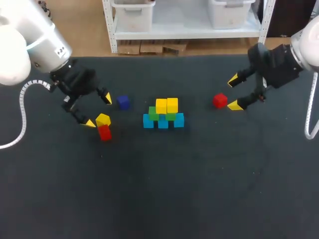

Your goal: Place the blue cubes, place green cubes on the blue cubes, place the yellow cubes on the green cubes, then place the red cubes on the yellow cubes, and place purple cube on the red cubes.

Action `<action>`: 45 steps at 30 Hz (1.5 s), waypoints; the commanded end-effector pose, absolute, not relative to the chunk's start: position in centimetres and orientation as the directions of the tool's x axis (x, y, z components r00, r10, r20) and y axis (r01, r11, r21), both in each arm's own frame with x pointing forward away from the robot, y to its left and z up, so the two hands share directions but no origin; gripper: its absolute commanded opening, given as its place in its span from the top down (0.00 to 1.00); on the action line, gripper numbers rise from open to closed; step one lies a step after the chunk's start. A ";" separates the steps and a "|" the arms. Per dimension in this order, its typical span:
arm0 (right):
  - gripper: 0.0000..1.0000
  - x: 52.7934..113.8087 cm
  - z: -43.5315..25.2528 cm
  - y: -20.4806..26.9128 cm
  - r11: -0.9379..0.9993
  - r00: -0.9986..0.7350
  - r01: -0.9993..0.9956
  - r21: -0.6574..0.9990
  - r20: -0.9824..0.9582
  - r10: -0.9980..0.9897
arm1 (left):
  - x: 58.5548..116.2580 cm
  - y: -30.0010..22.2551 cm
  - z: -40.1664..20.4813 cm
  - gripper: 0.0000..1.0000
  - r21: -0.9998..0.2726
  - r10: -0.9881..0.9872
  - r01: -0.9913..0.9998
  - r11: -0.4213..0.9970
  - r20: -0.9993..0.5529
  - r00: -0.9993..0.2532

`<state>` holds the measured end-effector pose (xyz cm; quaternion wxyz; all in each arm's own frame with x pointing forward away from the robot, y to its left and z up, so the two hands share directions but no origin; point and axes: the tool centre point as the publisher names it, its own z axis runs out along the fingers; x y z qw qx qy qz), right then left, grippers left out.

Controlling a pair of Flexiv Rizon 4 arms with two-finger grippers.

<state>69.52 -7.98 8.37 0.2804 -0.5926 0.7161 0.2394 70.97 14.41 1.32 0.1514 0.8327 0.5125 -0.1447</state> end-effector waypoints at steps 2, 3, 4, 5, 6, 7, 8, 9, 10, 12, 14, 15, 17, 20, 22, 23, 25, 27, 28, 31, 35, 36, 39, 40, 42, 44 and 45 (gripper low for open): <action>0.00 69.6 8.3 -8.0 0.181 -0.139 -0.983 0.011 -0.687 -0.713 | 71.5 14.4 0.9 0.00 0.094 0.811 0.897 -0.432 -0.396 0.431; 0.00 69.6 8.3 -8.0 0.181 -0.139 -0.983 0.011 -0.687 -0.713 | 71.5 14.4 0.8 0.00 0.093 0.810 0.897 -0.432 -0.396 0.432; 0.00 69.6 8.3 -8.0 0.181 -0.139 -0.983 0.011 -0.687 -0.713 | 71.5 14.4 0.7 0.05 0.092 0.810 0.897 -0.433 -0.397 0.432; 0.00 69.6 8.3 -8.0 0.181 -0.139 -0.983 0.011 -0.687 -0.713 | 71.5 14.4 0.6 0.17 0.088 0.811 0.898 -0.432 -0.398 0.429; 0.00 69.6 8.3 -8.0 0.181 -0.139 -0.983 0.011 -0.687 -0.713 | 71.5 14.3 0.4 0.26 0.085 0.811 0.898 -0.431 -0.399 0.427; 0.00 69.6 8.3 -8.0 0.181 -0.139 -0.983 0.011 -0.687 -0.713 | 71.4 14.3 0.3 0.35 0.082 0.812 0.898 -0.431 -0.399 0.427; 0.00 69.6 8.3 -8.0 0.181 -0.139 -0.983 0.011 -0.687 -0.713 | 71.4 14.3 0.3 0.41 0.079 0.812 0.899 -0.430 -0.402 0.423; 0.00 69.6 8.3 -8.0 0.181 -0.139 -0.983 0.011 -0.687 -0.713 | 71.3 14.3 0.2 0.44 0.078 0.811 0.899 -0.430 -0.403 0.423; 0.00 69.6 8.3 -8.0 0.181 -0.139 -0.983 0.011 -0.687 -0.713 | 71.2 14.2 0.2 0.53 0.077 0.811 0.899 -0.430 -0.404 0.423; 0.00 69.6 8.3 -8.0 0.181 -0.139 -0.983 0.011 -0.687 -0.713 | 71.0 14.2 0.0 0.59 0.072 0.810 0.899 -0.431 -0.408 0.421; 0.00 69.6 8.3 -8.0 0.181 -0.139 -0.983 0.011 -0.687 -0.713 | 70.8 14.0 -0.1 0.59 0.064 0.810 0.897 -0.437 -0.405 0.423; 0.00 69.6 8.3 -8.0 0.181 -0.139 -0.983 0.011 -0.687 -0.713 | 70.7 14.0 -0.2 0.60 0.063 0.810 0.897 -0.438 -0.406 0.424; 0.00 69.6 8.3 -8.0 0.181 -0.139 -0.983 0.011 -0.687 -0.713 | 70.6 13.9 -0.3 0.72 0.062 0.809 0.897 -0.439 -0.407 0.424; 0.00 69.6 8.3 -8.0 0.181 -0.139 -0.983 0.011 -0.687 -0.713 | 70.5 13.8 -0.3 1.00 0.059 0.810 0.897 -0.439 -0.406 0.423; 0.00 69.6 8.3 -8.0 0.181 -0.139 -0.983 0.011 -0.687 -0.713 | 70.4 13.8 -0.3 1.00 0.059 0.811 0.897 -0.438 -0.405 0.422; 0.00 69.6 8.3 -8.0 0.181 -0.139 -0.983 0.011 -0.687 -0.713 | 70.3 13.9 -0.2 1.00 0.059 0.812 0.898 -0.436 -0.404 0.421; 0.00 69.6 8.3 -8.0 0.181 -0.139 -0.983 0.011 -0.687 -0.713 | 70.2 13.9 0.1 1.00 0.059 0.815 0.899 -0.433 -0.402 0.419; 0.00 69.6 8.3 -8.0 0.181 -0.139 -0.983 0.011 -0.687 -0.713 | 70.1 14.0 0.8 1.00 0.066 0.822 0.905 -0.421 -0.395 0.411; 0.00 69.6 8.3 -8.0 0.181 -0.139 -0.983 0.011 -0.687 -0.713 | 70.1 14.0 1.3 1.00 0.071 0.826 0.908 -0.412 -0.392 0.405; 0.00 69.6 8.3 -8.0 0.181 -0.139 -0.983 0.011 -0.687 -0.713 | 70.3 14.1 3.0 1.00 0.090 0.838 0.917 -0.388 -0.380 0.392; 0.00 69.6 8.3 -8.0 0.181 -0.139 -0.983 0.011 -0.687 -0.713 | 70.5 13.7 5.7 1.00 0.120 0.843 0.931 -0.346 -0.395 0.364; 0.00 69.6 8.3 -8.0 0.181 -0.139 -0.983 0.011 -0.687 -0.713 | 70.4 13.5 6.2 1.00 0.125 0.844 0.932 -0.342 -0.395 0.362; 0.00 69.6 8.3 -8.0 0.181 -0.139 -0.983 0.011 -0.687 -0.713 | 70.1 12.5 7.7 1.00 0.134 0.845 0.936 -0.326 -0.402 0.352; 0.00 69.6 8.3 -8.0 0.181 -0.139 -0.983 0.011 -0.687 -0.713 | 70.0 12.1 8.1 1.00 0.134 0.845 0.936 -0.325 -0.403 0.351; 0.00 69.6 8.3 -8.0 0.181 -0.139 -0.983 0.011 -0.687 -0.713 | 69.9 11.3 8.6 1.00 0.134 0.846 0.937 -0.322 -0.403 0.348; 0.00 69.6 8.3 -8.0 0.181 -0.139 -0.983 0.011 -0.687 -0.713 | 69.9 10.5 9.0 1.00 0.133 0.847 0.938 -0.319 -0.405 0.346; 0.00 69.6 8.3 -8.0 0.181 -0.139 -0.983 0.011 -0.687 -0.713 | 69.9 10.2 9.0 1.00 0.126 0.850 0.940 -0.317 -0.403 0.340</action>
